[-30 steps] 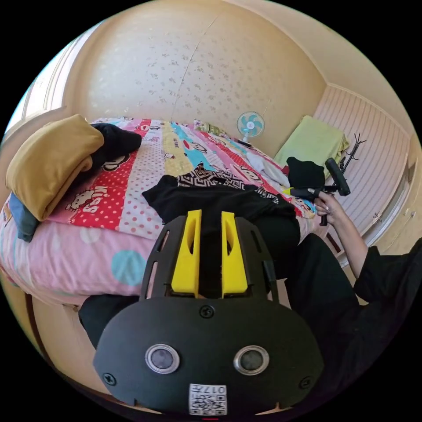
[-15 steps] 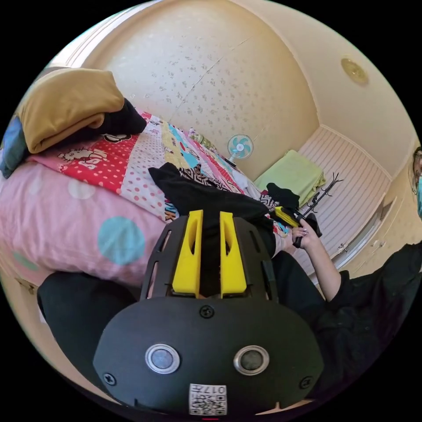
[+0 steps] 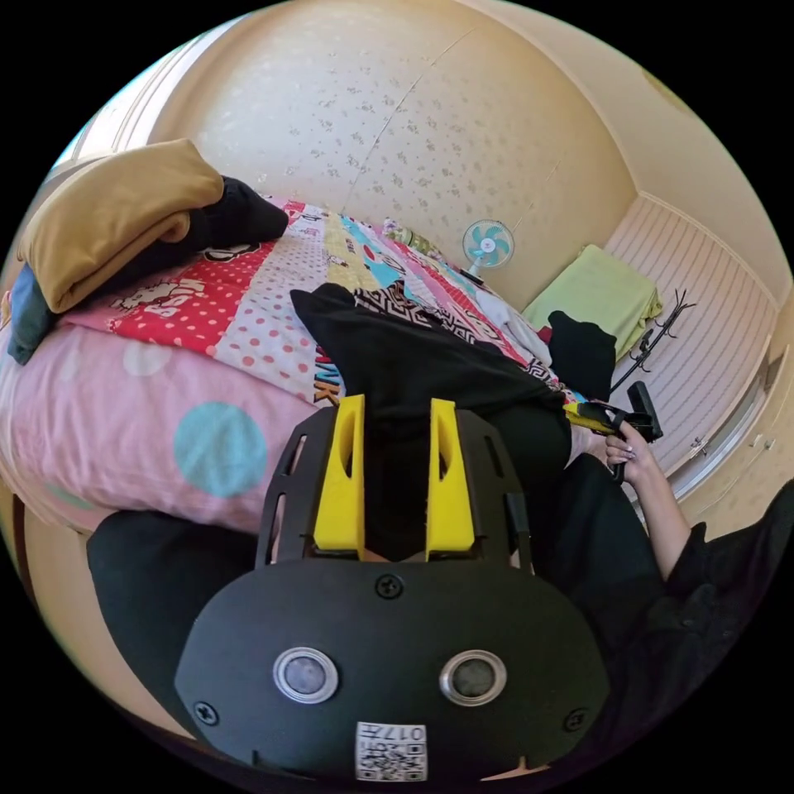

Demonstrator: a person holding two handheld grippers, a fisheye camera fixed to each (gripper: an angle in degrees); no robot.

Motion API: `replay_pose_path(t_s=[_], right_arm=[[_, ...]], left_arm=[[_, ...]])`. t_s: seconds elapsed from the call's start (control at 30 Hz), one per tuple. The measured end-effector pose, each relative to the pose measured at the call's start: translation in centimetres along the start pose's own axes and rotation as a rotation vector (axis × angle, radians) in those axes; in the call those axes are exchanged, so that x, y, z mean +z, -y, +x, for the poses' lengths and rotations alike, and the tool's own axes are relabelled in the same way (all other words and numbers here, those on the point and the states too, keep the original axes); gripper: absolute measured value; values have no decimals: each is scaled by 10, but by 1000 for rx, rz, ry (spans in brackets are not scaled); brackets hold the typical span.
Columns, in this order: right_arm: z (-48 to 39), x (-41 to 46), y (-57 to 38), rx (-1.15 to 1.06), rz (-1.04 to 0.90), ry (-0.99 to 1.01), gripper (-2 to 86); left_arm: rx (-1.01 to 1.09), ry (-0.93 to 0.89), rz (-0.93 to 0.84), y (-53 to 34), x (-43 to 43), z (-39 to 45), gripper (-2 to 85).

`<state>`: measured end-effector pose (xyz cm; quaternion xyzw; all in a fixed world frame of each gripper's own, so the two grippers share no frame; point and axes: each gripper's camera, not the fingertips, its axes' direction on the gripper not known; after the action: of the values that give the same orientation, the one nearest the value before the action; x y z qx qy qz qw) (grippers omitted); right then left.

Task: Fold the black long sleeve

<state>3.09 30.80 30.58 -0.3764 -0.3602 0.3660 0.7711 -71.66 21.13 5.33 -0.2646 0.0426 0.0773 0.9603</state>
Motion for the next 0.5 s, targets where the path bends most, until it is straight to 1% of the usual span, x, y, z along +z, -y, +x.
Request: replay_pose_path(t_s=[0.07,0.13,0.23,0.3,0.33,0.37,0.4,0.43,0.5], right_arm=[[-1,-7,6,-6,-54,-16,40],[-4,-19,9,-7,-75,-99,34],[-3,-4,15,23,-199,-163,27],[-1,3,15,32,-196,-186,24],[-1,2,15,30,-194,-184,24],[1,0,16,30,-200,-174,24],[5,-1,17,40,-206,-163,23],[7,-2,17,41,-204,-154,23],[16,-3,15,57,-185,-111,23]], left_arm=[[14,26,-6,-5,4,4,111],[20,41,-4,-11,6,7,106],[22,67,3,-19,7,13,100],[25,93,14,-22,6,20,99],[43,117,40,-21,1,31,99],[96,122,103,-18,-6,47,98],[136,109,138,-16,-8,58,93],[222,60,187,-7,-8,80,84],[345,-54,182,18,7,115,65]])
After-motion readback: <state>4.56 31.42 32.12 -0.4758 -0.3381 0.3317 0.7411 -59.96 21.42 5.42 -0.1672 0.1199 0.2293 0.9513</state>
